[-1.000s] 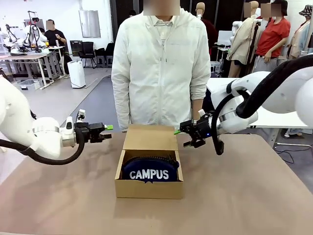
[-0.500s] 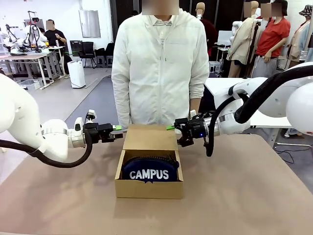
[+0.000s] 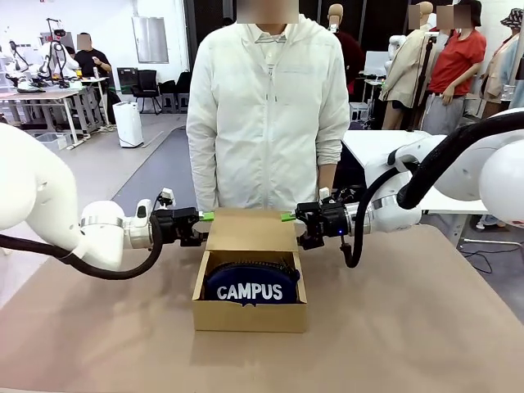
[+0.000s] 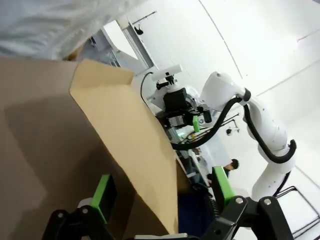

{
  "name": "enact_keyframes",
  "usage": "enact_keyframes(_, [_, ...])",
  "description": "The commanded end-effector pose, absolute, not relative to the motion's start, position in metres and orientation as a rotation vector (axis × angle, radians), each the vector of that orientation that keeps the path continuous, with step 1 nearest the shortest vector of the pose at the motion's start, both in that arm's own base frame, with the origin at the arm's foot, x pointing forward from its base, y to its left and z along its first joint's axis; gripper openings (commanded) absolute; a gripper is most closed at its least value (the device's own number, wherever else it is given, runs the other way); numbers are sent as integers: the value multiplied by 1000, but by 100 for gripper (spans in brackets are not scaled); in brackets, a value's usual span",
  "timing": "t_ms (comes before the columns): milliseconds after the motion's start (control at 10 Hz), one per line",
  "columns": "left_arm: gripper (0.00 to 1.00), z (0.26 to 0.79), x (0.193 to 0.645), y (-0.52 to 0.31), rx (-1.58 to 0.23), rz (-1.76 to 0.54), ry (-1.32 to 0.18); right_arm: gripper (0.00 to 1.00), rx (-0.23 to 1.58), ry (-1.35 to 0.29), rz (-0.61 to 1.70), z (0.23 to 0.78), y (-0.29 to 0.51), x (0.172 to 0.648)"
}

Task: Pack the items into the box.
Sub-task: Close the Mailer Box.

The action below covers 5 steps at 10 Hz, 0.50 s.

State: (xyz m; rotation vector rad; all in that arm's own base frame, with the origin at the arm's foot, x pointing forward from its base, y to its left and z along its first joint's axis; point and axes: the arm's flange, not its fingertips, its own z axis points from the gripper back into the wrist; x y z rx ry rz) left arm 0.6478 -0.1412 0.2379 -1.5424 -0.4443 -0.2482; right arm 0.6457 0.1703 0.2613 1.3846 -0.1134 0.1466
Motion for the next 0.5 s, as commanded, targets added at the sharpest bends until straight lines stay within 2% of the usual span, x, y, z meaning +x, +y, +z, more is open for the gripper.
enact_keyframes(0, [100,242,658,-152,-1557,-208,-364,100,1440,-154,177,261,170,637])
enact_keyframes(400, [100,235,655,-161,-1509,-240,-317,100,1465,-166,192,259,167,633])
